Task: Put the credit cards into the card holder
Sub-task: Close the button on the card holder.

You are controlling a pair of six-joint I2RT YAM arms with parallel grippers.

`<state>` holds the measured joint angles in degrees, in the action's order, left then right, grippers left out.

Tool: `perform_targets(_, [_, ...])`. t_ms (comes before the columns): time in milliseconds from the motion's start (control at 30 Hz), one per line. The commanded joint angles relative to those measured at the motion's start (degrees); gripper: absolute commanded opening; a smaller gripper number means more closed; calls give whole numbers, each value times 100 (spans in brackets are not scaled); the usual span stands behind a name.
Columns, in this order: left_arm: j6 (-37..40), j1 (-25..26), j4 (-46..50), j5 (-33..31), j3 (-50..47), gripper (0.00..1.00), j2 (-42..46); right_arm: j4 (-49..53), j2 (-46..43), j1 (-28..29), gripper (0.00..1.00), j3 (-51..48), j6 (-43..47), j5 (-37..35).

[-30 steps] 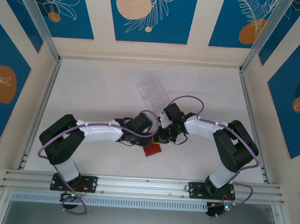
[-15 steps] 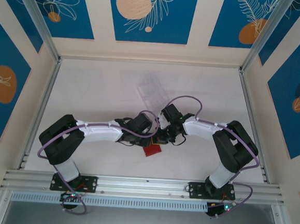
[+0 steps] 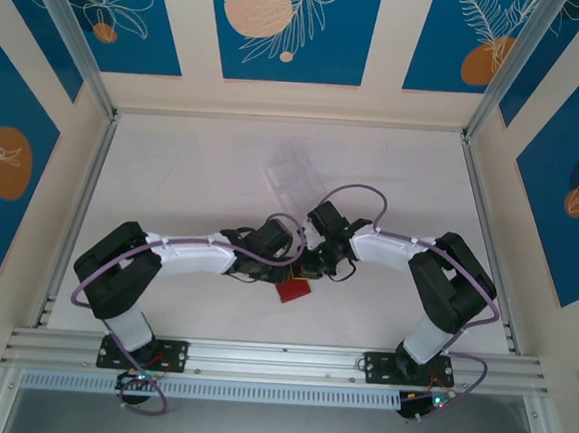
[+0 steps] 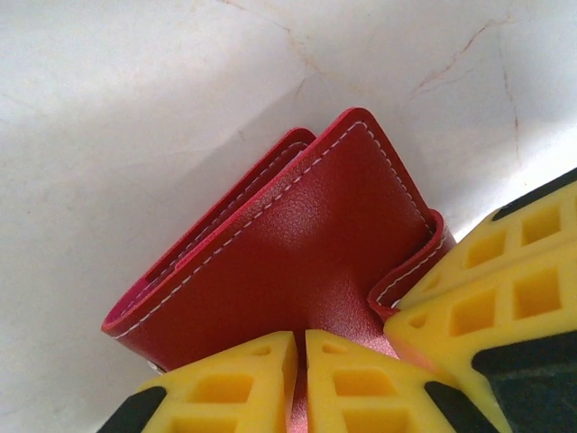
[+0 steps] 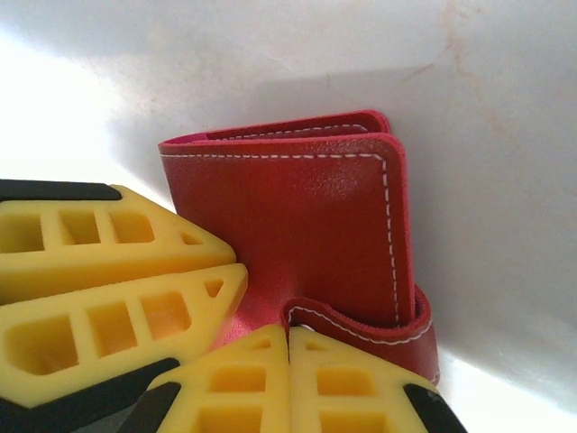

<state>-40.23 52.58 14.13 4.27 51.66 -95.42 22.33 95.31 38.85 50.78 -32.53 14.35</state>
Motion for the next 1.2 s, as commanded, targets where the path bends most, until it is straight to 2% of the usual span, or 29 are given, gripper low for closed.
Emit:
perform_targets(0, [5, -125, 347, -67, 34, 15, 241, 379, 222, 162, 0, 11, 52, -432])
perform_targets(300, [340, -954, 975, 141, -47, 21, 1770, 277, 370, 149, 0, 198, -40, -327])
perform_targets(400, [474, -1235, 1223, 229, -145, 25, 2358, 263, 405, 162, 0, 254, -98, -389])
perform_targets(500, [616, -1434, 1485, 71, -237, 35, 2982, 242, 309, 209, 3, 366, -130, -557])
perform_targets(600, [697, -1552, 1761, -191, -360, 47, 3602, 244, 194, 244, 15, 617, -86, -657])
perform_targets(767, [660, -1610, 2275, -654, -596, 69, 4568, 366, -22, 281, 41, 1065, -7, -944])
perform_targets(900, [593, -1615, 2593, -939, -782, 84, 5201, 392, -372, 281, 53, 1121, -63, -1333])
perform_targets(1000, [587, -1619, 2772, -1159, -899, 91, 5570, 304, -889, 290, 80, 961, -108, -1714])
perform_targets(1033, [599, -1619, 2821, -1269, -940, 94, 5663, 289, -1090, 282, 92, 900, -121, -1911])
perform_targets(1067, [605, -1623, 2851, -1393, -976, 97, 5740, 268, -1293, 268, 100, 830, -130, -2155])
perform_targets(1167, [720, -1618, 2789, -1765, -1101, 100, 5865, 354, -1810, 237, 99, 715, -54, -3228])
